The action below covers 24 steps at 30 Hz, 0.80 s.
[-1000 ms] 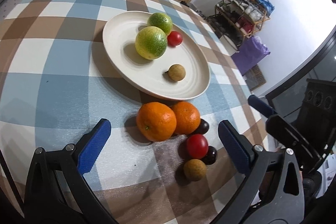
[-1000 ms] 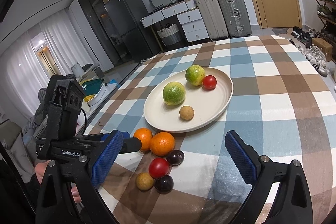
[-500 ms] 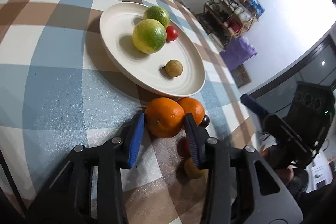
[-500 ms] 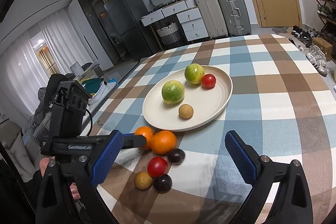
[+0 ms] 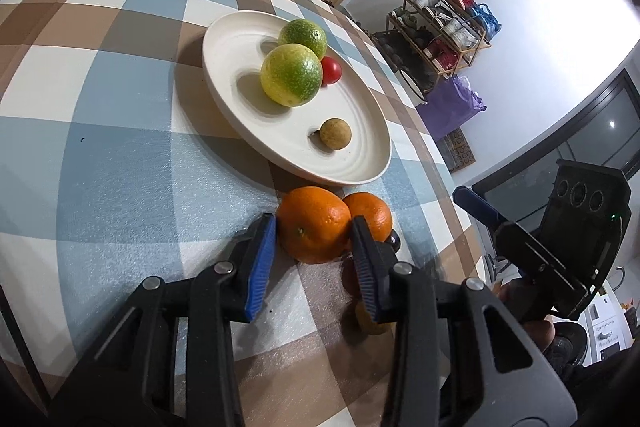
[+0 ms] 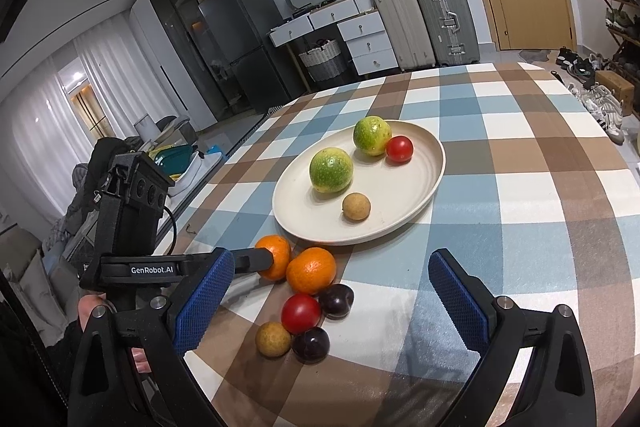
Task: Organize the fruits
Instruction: 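Grasp a large orange with the left tool while the right tool grasps another orange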
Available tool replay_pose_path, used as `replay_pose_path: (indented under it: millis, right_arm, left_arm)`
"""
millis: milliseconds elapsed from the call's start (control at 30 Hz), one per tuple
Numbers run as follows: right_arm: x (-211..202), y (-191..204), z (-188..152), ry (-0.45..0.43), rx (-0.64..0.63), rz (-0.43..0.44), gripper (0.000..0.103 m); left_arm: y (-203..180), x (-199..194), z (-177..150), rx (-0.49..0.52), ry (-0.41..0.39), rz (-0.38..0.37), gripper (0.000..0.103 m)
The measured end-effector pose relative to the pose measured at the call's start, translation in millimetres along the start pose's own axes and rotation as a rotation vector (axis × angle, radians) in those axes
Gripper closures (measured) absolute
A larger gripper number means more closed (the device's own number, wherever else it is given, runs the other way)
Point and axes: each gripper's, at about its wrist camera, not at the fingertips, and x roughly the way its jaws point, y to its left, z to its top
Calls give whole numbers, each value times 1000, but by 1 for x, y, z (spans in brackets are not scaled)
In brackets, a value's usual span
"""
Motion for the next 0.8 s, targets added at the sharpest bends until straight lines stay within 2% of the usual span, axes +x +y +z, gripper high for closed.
replay_pose_path:
  millis: [800]
  right_arm:
    - [31,11,-8,87,-20,17,4]
  left_arm:
    - [0,-42,-12,10,-70,-20,68]
